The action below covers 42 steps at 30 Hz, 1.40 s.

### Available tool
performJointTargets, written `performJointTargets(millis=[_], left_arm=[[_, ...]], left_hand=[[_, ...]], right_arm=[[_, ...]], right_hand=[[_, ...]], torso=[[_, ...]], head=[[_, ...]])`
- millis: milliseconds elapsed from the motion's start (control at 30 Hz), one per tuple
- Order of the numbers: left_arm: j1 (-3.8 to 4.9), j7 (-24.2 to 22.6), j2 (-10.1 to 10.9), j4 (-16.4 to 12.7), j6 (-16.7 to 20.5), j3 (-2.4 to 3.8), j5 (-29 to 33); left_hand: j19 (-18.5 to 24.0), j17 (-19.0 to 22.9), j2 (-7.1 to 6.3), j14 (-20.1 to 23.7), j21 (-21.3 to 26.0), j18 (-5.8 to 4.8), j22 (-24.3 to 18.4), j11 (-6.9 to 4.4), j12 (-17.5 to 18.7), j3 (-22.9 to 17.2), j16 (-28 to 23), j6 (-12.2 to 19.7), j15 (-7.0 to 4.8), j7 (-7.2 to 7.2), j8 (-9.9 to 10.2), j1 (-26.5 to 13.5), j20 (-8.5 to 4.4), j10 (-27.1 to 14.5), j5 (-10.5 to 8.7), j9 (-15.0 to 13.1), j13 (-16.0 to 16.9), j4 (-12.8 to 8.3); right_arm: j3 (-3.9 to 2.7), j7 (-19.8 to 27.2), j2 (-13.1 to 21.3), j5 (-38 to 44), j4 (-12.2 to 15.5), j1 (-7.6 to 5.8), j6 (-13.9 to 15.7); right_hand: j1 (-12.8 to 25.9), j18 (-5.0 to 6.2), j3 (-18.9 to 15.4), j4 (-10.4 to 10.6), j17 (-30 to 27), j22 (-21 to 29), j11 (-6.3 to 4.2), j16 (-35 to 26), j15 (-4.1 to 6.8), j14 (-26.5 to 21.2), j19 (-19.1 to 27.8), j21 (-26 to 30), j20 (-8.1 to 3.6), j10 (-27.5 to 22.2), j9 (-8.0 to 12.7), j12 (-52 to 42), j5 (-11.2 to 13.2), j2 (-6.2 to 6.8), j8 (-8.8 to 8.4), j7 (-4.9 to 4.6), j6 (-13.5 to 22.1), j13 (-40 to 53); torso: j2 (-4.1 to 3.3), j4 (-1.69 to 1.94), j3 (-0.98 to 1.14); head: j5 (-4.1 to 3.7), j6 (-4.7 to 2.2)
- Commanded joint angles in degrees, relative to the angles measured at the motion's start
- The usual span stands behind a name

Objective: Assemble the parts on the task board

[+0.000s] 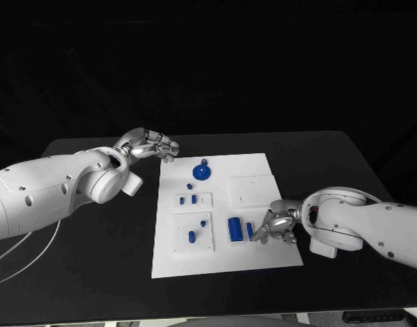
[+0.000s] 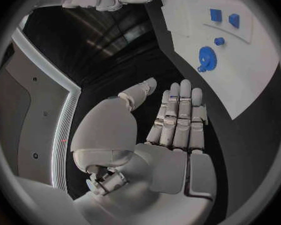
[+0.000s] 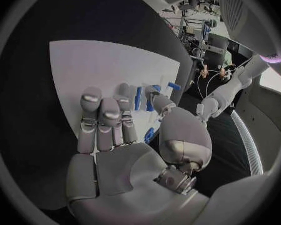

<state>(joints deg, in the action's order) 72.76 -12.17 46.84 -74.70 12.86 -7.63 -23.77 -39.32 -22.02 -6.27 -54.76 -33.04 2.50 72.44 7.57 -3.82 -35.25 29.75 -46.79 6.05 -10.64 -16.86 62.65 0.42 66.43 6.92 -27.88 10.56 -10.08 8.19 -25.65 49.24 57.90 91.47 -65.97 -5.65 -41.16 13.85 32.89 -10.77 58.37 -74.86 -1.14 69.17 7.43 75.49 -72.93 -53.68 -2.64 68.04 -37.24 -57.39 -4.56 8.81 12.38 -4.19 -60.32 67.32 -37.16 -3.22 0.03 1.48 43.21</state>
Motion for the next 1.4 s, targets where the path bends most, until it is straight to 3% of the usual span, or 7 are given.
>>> performJointTargets(millis=[33,767,1033,1300,1333,1367,1400], left_arm=[[0.02,-1.0,-0.2,0.2,-0.5,0.03,0.9],[1.18,-4.9,-0.8,3.1,0.0,0.16,12.6],[1.30,-8.0,-6.3,10.7,-0.1,0.25,24.4],[1.24,-10.0,-9.5,14.8,-0.7,0.30,22.0],[1.19,-6.8,-8.7,13.9,0.5,0.26,20.6],[1.11,-6.9,-8.7,13.7,0.7,0.31,20.6],[0.99,-7.0,-8.6,13.5,0.9,0.37,20.7]], left_hand=[[-0.3,-0.1,-0.09,-0.4,0.3,0.71,0.1,0.01,-0.3,0.1,-0.4,0.3,-0.03,0.26,-0.4,-0.5,-0.13,0.1,-0.05,0.1,-0.1,0.4],[-1.0,-1.4,0.36,1.1,2.1,1.59,0.2,-0.59,-0.5,5.8,-3.0,-1.0,0.76,0.86,-1.2,-2.8,0.60,1.8,1.77,0.2,-0.5,-1.3],[-1.1,-1.7,-0.36,2.9,3.4,1.78,0.1,-0.32,0.2,7.1,-5.0,0.1,1.03,1.53,-0.4,-4.8,0.88,-0.8,-0.69,0.9,-1.9,-2.2],[3.3,-0.8,-0.16,7.5,7.8,0.23,-1.2,0.22,0.0,7.5,-8.4,2.9,2.07,2.42,0.9,-5.7,2.04,-6.6,-2.44,1.5,-4.6,-3.0],[39.3,22.0,6.27,54.8,33.0,-2.50,-22.9,-7.57,3.8,35.2,-29.8,46.8,-6.05,10.64,16.9,-62.7,-0.42,-24.8,-6.92,27.9,-10.6,10.1],[39.3,22.0,6.27,54.8,33.0,-2.50,-24.4,-7.57,3.8,35.2,-29.8,46.8,-6.05,10.64,16.9,-62.7,-0.42,-26.0,-6.92,27.9,-10.6,10.1],[39.3,22.0,6.27,54.8,33.0,-2.50,-26.0,-7.57,3.8,35.2,-29.8,46.8,-6.05,10.64,16.9,-62.7,-0.42,-66.4,-6.92,27.9,-10.6,10.1]], right_arm=[[-0.20,3.3,0.2,-1.1,-0.5,-0.90,4.3],[-3.99,37.5,-11.3,-33.6,-32.7,-5.18,14.1],[-7.35,41.7,-15.1,-42.0,-40.3,-2.96,9.7],[-8.49,42.3,-15.6,-42.3,-41.2,-2.10,9.2],[-8.43,39.8,-15.3,-39.7,-40.9,-2.42,11.0],[-8.43,39.8,-15.3,-39.7,-40.7,-2.38,11.2],[-8.43,39.9,-15.2,-39.9,-40.4,-2.32,11.5]], right_hand=[[1.9,1.15,-3.8,-1.9,-0.1,0.2,0.03,-0.4,-0.25,-0.4,0.8,0.4,-0.35,-0.6,0.6,0.5,0.4,-0.16,0.03,-1.19,2.2,0.1],[-1.7,0.34,-8.6,-5.7,-7.3,7.1,2.26,-15.6,-2.49,-7.9,10.7,13.4,2.38,-7.8,0.1,12.3,0.5,-6.37,-1.42,-3.21,6.1,-9.4],[-6.0,-5.42,-9.0,-5.9,-22.7,17.5,9.58,-44.7,-15.28,-27.0,35.2,34.4,10.65,-18.5,2.2,38.2,-1.0,-7.59,-3.84,-6.05,12.1,-36.6],[-6.9,-4.90,-10.5,-5.7,-29.3,20.5,10.15,-50.9,-16.75,-27.8,38.1,38.8,12.83,-14.7,4.5,45.4,-2.4,-8.63,-3.14,-5.88,12.4,-50.0],[41.2,-13.85,-32.9,10.8,-58.4,74.9,1.14,-69.2,-7.43,-75.5,72.9,53.7,2.64,-68.0,37.2,57.4,4.6,-8.81,-12.38,4.19,60.3,-67.3],[41.2,-13.85,-32.9,10.8,-58.4,74.9,1.14,-69.2,-7.43,-75.5,72.9,53.7,2.64,-68.0,37.2,57.4,4.6,-8.81,-12.38,4.19,60.3,-67.3],[41.2,-13.85,-32.9,10.8,-58.4,74.9,1.14,-69.2,-7.43,-75.5,72.9,53.7,2.64,-68.0,37.2,57.4,4.6,-8.81,-12.38,4.19,60.3,-67.3]], torso=[[0.06,-0.10,-0.03],[1.86,-0.20,-1.17],[3.15,0.13,-1.33],[3.58,0.26,-1.19],[3.26,0.18,-1.26],[3.33,0.27,-1.22],[3.46,0.41,-1.17]], head=[[-0.18,-0.74],[0.52,-8.36],[0.81,-10.09],[1.15,-10.97],[1.03,-10.63],[0.96,-10.58],[0.85,-10.50]])
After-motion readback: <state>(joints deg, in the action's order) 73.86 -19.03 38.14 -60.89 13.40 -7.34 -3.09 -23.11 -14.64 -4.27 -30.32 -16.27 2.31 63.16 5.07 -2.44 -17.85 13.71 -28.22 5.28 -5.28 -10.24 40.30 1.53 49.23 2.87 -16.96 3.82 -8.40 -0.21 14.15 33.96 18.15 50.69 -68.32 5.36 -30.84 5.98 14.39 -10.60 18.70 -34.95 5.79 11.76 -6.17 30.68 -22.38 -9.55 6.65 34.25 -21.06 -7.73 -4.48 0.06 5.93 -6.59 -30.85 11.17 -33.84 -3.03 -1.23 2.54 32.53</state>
